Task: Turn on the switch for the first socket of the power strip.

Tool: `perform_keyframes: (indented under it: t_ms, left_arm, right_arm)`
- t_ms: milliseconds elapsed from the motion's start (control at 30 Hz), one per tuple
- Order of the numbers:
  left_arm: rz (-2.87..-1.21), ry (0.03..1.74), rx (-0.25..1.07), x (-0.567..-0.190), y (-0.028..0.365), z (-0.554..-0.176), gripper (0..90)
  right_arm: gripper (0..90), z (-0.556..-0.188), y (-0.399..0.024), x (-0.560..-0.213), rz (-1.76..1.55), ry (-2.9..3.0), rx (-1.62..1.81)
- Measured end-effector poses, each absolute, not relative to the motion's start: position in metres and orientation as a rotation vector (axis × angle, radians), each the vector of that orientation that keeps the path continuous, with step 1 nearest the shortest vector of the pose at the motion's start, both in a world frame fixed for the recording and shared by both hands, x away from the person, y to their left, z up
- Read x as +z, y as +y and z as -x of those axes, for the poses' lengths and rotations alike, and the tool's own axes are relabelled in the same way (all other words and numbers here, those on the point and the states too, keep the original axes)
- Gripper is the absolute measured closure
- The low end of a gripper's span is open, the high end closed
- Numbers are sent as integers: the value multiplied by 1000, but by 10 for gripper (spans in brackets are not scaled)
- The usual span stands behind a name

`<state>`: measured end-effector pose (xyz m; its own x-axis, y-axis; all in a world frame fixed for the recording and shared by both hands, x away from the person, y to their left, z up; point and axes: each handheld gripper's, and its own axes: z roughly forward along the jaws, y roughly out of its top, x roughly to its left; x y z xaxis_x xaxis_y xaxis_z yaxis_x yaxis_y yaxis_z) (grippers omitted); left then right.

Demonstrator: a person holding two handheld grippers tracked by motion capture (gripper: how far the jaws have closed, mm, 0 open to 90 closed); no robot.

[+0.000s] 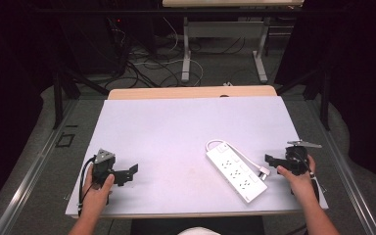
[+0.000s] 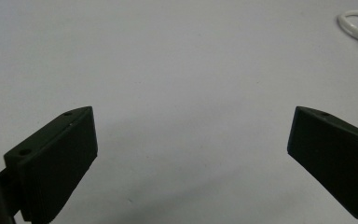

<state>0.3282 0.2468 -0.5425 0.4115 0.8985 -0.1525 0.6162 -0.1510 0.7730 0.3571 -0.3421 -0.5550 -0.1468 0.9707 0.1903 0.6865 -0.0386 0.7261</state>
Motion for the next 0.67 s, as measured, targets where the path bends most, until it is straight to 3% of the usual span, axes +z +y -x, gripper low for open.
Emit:
perform_keyframes:
  t_ms: [667]
  left_arm:
    - [-1869, 1298, 440, -542, 247, -329, 15]
  right_arm:
    - [117, -356, -345, -556, -1762, 1843, 1012]
